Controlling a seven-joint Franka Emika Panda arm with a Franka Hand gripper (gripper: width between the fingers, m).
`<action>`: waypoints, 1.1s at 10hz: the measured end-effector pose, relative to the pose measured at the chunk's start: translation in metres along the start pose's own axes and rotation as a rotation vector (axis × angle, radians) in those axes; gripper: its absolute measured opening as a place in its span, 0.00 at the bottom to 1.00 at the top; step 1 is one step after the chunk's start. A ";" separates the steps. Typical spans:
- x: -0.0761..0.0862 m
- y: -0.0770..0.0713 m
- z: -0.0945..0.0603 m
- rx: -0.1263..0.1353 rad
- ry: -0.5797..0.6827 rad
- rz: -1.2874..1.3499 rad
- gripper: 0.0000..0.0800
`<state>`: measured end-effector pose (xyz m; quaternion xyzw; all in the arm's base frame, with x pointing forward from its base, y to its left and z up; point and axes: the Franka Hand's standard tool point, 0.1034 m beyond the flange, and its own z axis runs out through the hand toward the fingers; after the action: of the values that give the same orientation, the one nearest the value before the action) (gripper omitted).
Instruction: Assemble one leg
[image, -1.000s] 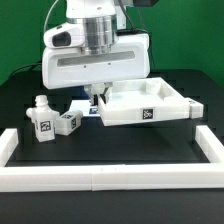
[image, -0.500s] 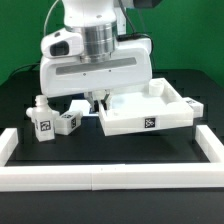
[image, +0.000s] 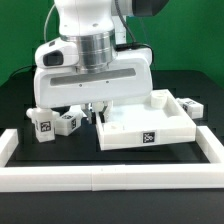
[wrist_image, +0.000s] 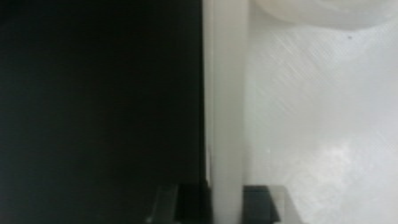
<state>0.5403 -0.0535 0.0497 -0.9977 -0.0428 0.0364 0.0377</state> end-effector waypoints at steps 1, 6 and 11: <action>0.000 0.000 0.002 0.000 -0.002 0.000 0.07; 0.053 -0.012 0.032 -0.009 0.009 0.086 0.07; 0.054 -0.022 0.035 -0.011 0.009 0.103 0.07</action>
Offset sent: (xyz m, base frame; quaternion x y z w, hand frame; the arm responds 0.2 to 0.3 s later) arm 0.0628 0.0163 -0.0217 -0.0008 0.0194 0.0658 0.9976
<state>0.5894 -0.0246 0.0124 -0.9989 0.0083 0.0337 0.0304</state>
